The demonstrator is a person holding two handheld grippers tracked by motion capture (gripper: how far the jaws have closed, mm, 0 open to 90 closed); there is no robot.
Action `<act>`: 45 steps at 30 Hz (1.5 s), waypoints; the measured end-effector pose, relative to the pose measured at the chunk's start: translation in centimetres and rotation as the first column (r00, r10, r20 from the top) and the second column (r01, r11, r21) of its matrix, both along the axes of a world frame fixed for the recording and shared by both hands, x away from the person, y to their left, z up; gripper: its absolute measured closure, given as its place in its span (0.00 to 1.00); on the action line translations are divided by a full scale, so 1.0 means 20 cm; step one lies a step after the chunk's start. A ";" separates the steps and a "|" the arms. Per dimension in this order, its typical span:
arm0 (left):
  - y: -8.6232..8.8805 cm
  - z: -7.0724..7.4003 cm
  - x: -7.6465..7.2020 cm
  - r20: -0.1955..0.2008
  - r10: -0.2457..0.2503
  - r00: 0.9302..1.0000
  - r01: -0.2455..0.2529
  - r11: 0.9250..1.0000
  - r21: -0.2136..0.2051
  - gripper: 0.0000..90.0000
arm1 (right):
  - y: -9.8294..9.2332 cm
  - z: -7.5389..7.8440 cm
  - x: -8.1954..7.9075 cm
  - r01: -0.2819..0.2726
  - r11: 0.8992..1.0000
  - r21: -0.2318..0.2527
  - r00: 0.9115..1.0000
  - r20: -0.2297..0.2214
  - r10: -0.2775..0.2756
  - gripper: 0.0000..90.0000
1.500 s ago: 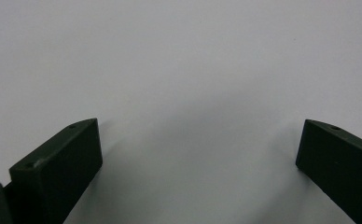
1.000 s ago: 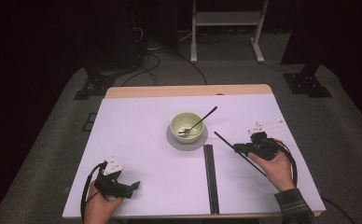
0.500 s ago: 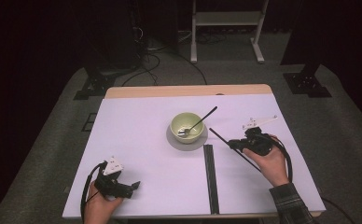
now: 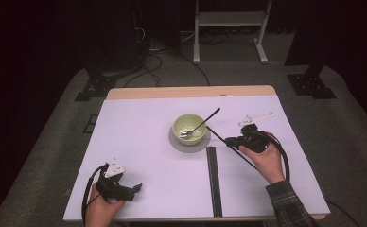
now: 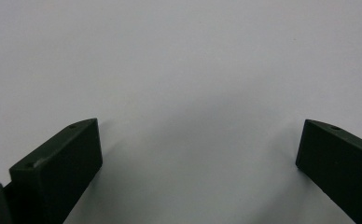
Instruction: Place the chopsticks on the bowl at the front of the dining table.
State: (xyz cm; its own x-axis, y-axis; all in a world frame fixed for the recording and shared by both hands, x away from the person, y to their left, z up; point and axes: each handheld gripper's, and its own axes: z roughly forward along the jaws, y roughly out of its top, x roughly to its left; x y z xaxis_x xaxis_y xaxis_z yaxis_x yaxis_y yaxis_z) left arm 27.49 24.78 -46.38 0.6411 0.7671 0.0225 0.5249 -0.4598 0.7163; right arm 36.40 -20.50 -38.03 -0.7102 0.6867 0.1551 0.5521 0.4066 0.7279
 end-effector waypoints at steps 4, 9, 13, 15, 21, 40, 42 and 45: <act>0.00 0.00 0.00 0.000 0.000 1.000 0.000 1.000 0.000 0.00 | 0.03 0.01 0.02 -0.005 1.000 0.004 1.000 -0.001 0.005 0.96; 0.00 0.00 0.00 0.003 0.002 1.000 -0.002 1.000 -0.001 0.00 | 0.05 0.03 0.04 -0.006 1.000 0.014 1.000 0.002 0.006 0.96; 0.00 0.00 0.00 0.002 0.000 1.000 0.000 1.000 0.001 0.00 | 0.07 0.04 0.06 -0.010 1.000 0.016 1.000 0.005 0.010 0.96; 0.00 0.00 0.00 0.002 0.000 1.000 0.000 1.000 0.000 0.00 | 0.08 0.04 0.07 -0.010 1.000 0.017 1.000 0.003 0.010 0.96; 0.00 0.00 0.00 0.000 0.001 1.000 -0.001 1.000 -0.002 0.00 | 0.11 0.06 0.10 -0.015 1.000 0.021 1.000 0.004 0.015 0.96; 0.00 0.00 0.00 0.000 0.000 1.000 0.000 1.000 0.000 0.00 | 0.23 0.08 0.20 -0.023 0.999 0.037 1.000 -0.003 0.023 0.96; 0.00 0.00 0.00 0.001 0.000 1.000 0.000 1.000 0.000 0.00 | 0.24 0.08 0.22 -0.024 0.999 0.040 1.000 -0.003 0.024 0.96; 0.00 0.00 0.00 0.002 -0.001 1.000 0.001 1.000 0.002 0.00 | 0.25 0.08 0.23 -0.026 0.999 0.041 1.000 -0.004 0.026 0.96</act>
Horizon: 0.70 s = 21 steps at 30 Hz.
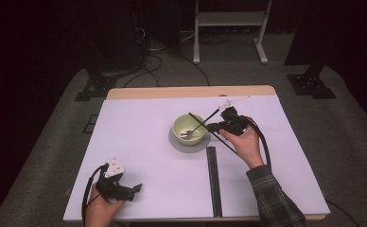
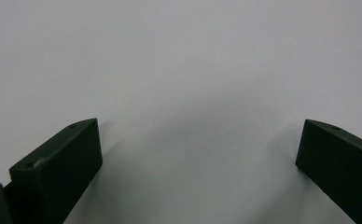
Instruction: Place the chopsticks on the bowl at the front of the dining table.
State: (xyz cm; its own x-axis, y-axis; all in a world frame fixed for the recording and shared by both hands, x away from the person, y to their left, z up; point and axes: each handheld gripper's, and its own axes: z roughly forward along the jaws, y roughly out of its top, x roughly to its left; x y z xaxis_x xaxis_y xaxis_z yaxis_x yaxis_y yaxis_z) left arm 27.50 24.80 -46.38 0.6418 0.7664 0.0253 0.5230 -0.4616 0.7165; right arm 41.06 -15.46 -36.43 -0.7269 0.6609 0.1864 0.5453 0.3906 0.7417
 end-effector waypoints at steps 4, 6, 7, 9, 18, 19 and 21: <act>0.00 0.00 0.00 0.000 0.000 1.000 0.000 1.000 0.000 0.00 | 0.02 0.00 0.02 -0.002 1.000 0.001 1.000 -0.001 0.002 0.96; 0.00 0.00 0.00 0.000 0.000 1.000 0.000 1.000 0.000 0.00 | 0.04 -0.01 0.03 -0.006 1.000 0.004 1.000 0.001 0.006 0.96; 0.00 0.00 0.00 0.000 0.000 1.000 0.000 1.000 0.000 0.00 | 0.04 -0.01 0.03 -0.006 1.000 0.005 1.000 -0.002 0.006 0.96; 0.00 0.00 0.00 -0.001 0.001 1.000 -0.001 1.000 -0.002 0.00 | 0.05 -0.01 0.04 -0.008 1.000 0.004 1.000 -0.001 0.008 0.96; 0.00 0.00 0.00 0.000 0.002 1.000 -0.002 1.000 -0.005 0.00 | 0.12 0.01 0.09 -0.012 1.000 0.001 1.000 0.000 0.012 0.96; 0.00 0.00 0.00 0.000 0.002 1.000 -0.002 1.000 -0.004 0.00 | 0.13 0.01 0.09 -0.012 1.000 -0.001 1.000 0.001 0.012 0.96; 0.00 0.00 0.00 0.000 0.002 1.000 -0.002 1.000 -0.005 0.00 | 0.14 0.00 0.10 -0.013 1.000 -0.001 1.000 -0.001 0.013 0.96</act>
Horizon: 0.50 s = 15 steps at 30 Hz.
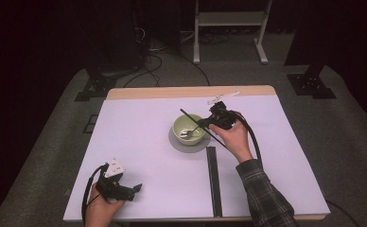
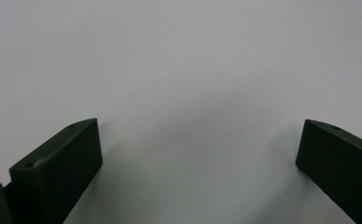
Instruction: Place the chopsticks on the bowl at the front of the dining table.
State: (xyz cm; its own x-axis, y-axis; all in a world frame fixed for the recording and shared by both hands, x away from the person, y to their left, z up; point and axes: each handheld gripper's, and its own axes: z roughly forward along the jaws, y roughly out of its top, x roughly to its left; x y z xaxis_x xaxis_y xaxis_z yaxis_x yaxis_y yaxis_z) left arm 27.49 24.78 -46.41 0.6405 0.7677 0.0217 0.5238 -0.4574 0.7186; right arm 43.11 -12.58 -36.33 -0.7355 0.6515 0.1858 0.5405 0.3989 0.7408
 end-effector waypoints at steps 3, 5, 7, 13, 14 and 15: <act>0.00 0.00 0.00 0.000 0.000 1.000 0.000 1.000 0.000 0.00 | 0.02 0.00 0.01 -0.003 1.000 -0.002 1.000 0.000 0.003 0.96; 0.00 0.00 0.00 0.001 0.000 1.000 0.000 1.000 0.000 0.00 | 0.04 0.00 0.02 -0.003 1.000 -0.002 1.000 -0.002 0.003 0.96; 0.00 0.00 0.00 0.000 0.000 1.000 0.000 1.000 0.000 0.00 | 0.06 -0.01 0.03 -0.006 1.000 -0.003 1.000 -0.003 0.006 0.96; 0.00 0.00 0.00 -0.002 -0.001 1.000 0.001 1.000 0.002 0.00 | 0.11 -0.01 0.06 -0.010 1.000 -0.004 1.000 -0.004 0.010 0.96; 0.00 0.00 0.00 -0.002 -0.001 1.000 0.001 1.000 0.001 0.00 | 0.12 -0.01 0.06 -0.012 1.000 -0.005 1.000 -0.003 0.012 0.96; 0.00 0.00 0.00 -0.002 -0.001 1.000 0.001 1.000 0.001 0.00 | 0.12 -0.01 0.07 -0.014 1.000 -0.004 1.000 -0.005 0.014 0.96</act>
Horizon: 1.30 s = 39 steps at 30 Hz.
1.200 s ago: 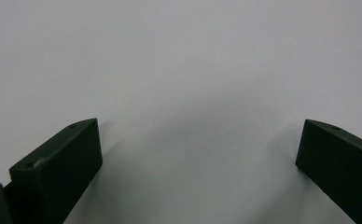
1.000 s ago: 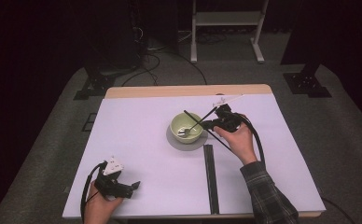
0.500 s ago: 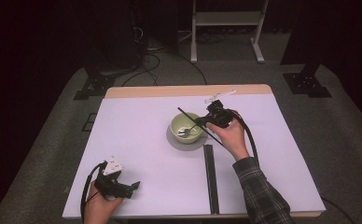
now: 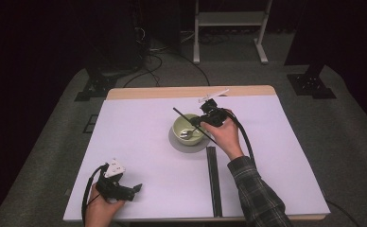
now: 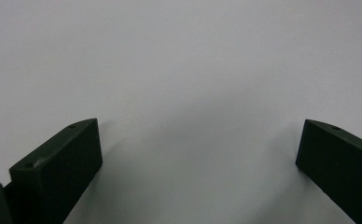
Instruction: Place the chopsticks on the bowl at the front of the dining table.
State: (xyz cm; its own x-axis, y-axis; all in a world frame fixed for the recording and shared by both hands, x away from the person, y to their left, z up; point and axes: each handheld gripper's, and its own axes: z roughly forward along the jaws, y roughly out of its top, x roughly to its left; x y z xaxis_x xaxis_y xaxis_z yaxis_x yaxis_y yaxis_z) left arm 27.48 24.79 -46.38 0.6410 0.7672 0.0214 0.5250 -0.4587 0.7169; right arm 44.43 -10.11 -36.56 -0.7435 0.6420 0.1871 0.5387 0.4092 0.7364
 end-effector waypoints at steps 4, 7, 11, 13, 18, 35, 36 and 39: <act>0.00 0.00 0.00 0.000 0.001 1.000 -0.001 1.000 0.000 0.00 | 0.03 0.00 0.02 -0.002 1.000 -0.005 1.000 -0.002 0.002 0.96; 0.00 0.00 0.00 0.000 0.000 1.000 0.000 1.000 0.000 0.00 | 0.05 0.00 0.03 -0.002 1.000 -0.002 1.000 -0.005 0.002 0.96; 0.00 0.00 0.00 0.000 0.000 1.000 0.000 1.000 0.000 0.00 | 0.09 -0.01 0.05 -0.003 1.000 -0.005 1.000 -0.010 0.003 0.96; 0.00 0.00 0.00 0.000 0.000 1.000 0.000 1.000 -0.001 0.00 | 0.10 -0.01 0.06 -0.003 1.000 -0.009 1.000 -0.011 0.003 0.96; 0.00 0.00 0.00 0.000 0.001 1.000 -0.001 1.000 -0.002 0.00 | 0.14 -0.03 0.08 -0.006 1.000 -0.014 1.000 -0.018 0.006 0.96; 0.00 0.00 0.00 0.002 0.000 1.000 0.000 1.000 0.001 0.00 | 0.21 -0.08 0.11 -0.009 1.000 -0.019 0.999 -0.041 0.008 0.96; 0.00 0.00 0.00 0.002 0.000 1.000 0.000 1.000 0.001 0.00 | 0.21 -0.09 0.11 -0.010 1.000 -0.020 0.999 -0.040 0.009 0.95; 0.00 0.00 0.00 0.002 0.000 1.000 0.000 1.000 0.001 0.00 | 0.22 -0.10 0.11 -0.011 1.000 -0.022 0.999 -0.044 0.010 0.95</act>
State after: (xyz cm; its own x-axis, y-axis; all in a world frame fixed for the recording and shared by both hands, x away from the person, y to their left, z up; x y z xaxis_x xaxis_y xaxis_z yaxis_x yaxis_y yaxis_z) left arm 27.49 24.80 -46.38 0.6410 0.7672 0.0234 0.5233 -0.4592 0.7178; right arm 46.57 -5.67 -38.50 -0.7415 0.6388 0.2052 0.5658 0.4309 0.7030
